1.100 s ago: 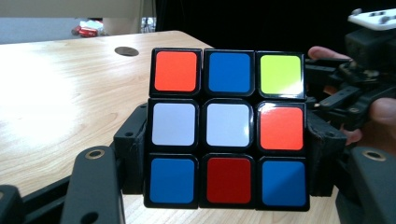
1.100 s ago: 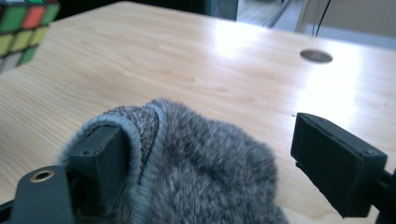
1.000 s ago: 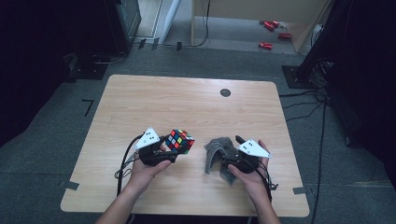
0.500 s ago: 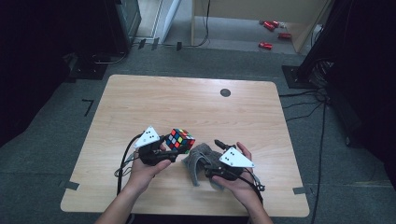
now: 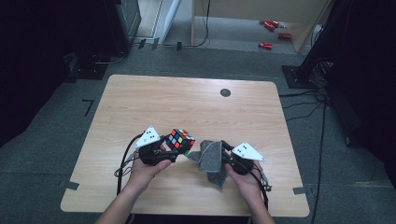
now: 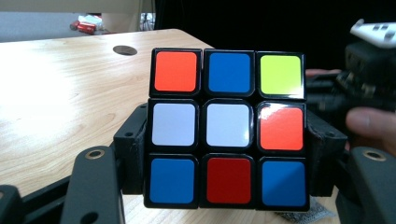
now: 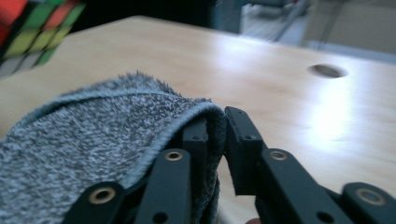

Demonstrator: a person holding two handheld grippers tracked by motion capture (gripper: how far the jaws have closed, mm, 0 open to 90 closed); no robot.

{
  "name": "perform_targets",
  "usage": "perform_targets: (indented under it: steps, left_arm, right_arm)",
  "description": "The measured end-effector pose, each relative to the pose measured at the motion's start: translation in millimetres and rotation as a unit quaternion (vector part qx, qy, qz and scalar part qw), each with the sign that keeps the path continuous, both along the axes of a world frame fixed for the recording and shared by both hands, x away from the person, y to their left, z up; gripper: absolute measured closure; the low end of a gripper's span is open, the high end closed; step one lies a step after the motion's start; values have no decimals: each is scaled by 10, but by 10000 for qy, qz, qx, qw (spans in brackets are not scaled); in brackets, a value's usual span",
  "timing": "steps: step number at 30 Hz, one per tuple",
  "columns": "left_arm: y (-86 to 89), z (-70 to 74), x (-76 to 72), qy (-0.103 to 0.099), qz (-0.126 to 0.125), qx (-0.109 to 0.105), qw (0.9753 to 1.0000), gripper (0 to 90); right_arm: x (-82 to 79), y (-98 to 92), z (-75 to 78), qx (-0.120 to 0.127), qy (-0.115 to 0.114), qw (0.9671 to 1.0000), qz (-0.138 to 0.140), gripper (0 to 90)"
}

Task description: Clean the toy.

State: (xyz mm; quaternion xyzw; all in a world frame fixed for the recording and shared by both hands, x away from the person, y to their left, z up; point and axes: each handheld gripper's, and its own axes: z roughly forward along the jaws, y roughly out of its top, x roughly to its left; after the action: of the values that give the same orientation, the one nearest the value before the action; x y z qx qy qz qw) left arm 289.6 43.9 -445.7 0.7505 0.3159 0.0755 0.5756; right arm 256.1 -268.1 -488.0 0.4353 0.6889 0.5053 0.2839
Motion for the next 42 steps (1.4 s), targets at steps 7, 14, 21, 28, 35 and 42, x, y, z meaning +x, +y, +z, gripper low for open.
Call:
perform_targets:
  steps: [7, 14, 21, 28, 35, 42]
  left_arm:
    - [-17, -24, 1, 13, -1, 36, 10000, 348]
    - [-35, -51, 2, 25, -6, 78, 10000, 348]
    - [-22, -47, 10, 34, 11, 52, 10000, 348]
    - [7, -21, 19, 28, 47, -9, 10000, 348]
    - [-53, -17, 44, 36, -18, -19, 10000, 348]
    - [-207, -23, 103, 40, -203, -3, 9998, 348]
  right_arm:
    - [16, -305, 64, 59, -361, 9957, -856, 872]
    - [108, -408, -129, -139, 243, 9945, -1012, 822]
    - [84, -298, -76, 9, 126, 9996, -234, 502]
    - [17, -174, 97, -60, -105, 9999, -103, 364]
    - [-25, -91, 0, -167, 52, 9998, 51, 347]
    - [-136, -91, -129, -297, 239, 9989, 262, 253]
